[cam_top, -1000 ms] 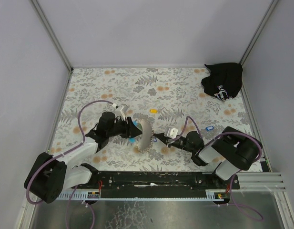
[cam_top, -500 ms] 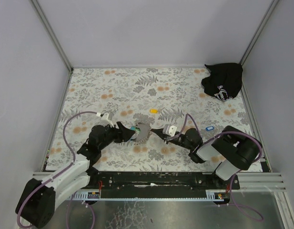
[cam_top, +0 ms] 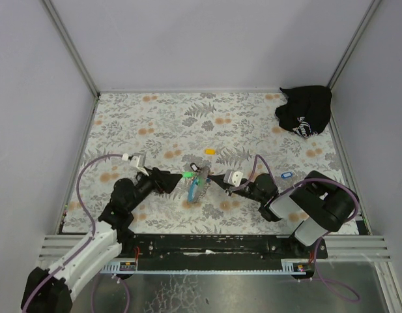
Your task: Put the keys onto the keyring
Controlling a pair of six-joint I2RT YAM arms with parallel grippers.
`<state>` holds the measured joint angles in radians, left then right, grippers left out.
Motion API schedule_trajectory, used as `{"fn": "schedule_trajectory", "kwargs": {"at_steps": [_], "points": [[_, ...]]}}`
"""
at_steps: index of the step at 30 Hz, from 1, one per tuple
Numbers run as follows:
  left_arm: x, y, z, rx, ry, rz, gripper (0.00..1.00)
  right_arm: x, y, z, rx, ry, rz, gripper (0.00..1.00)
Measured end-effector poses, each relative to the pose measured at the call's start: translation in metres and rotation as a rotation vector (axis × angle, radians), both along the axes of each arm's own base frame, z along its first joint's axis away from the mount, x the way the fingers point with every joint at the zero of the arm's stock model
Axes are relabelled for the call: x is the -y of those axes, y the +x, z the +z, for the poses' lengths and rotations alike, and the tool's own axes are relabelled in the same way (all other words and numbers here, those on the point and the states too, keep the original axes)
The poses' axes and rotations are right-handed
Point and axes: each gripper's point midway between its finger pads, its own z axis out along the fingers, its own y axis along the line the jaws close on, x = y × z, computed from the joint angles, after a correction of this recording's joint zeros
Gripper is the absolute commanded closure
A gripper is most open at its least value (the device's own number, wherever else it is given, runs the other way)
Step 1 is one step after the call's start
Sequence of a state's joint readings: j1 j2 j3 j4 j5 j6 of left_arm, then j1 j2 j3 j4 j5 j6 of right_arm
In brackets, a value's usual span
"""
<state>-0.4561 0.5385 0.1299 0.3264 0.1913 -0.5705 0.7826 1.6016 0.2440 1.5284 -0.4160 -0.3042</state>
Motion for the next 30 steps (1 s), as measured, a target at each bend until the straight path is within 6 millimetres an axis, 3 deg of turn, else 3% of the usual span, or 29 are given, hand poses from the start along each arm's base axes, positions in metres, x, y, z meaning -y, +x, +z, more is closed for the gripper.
{"fn": "schedule_trajectory", "kwargs": {"at_steps": [7, 17, 21, 30], "points": [[0.030, -0.005, -0.028, -0.035, 0.064, -0.198, 0.43, -0.001, -0.005, -0.002, -0.001, -0.005, 0.024, 1.00], [0.070, -0.022, -0.013, 0.190, 0.147, -0.432, 0.58, -0.001, -0.011, -0.005, -0.012, -0.008, 0.050, 1.00], [0.081, -0.022, -0.019, 0.213, 0.187, -0.470, 0.67, -0.002, -0.012, -0.011, -0.037, -0.015, 0.056, 1.00], [0.089, -0.013, -0.032, 0.235, 0.249, -0.476, 0.73, -0.003, -0.015, -0.019, -0.077, -0.023, 0.073, 1.00]]}}
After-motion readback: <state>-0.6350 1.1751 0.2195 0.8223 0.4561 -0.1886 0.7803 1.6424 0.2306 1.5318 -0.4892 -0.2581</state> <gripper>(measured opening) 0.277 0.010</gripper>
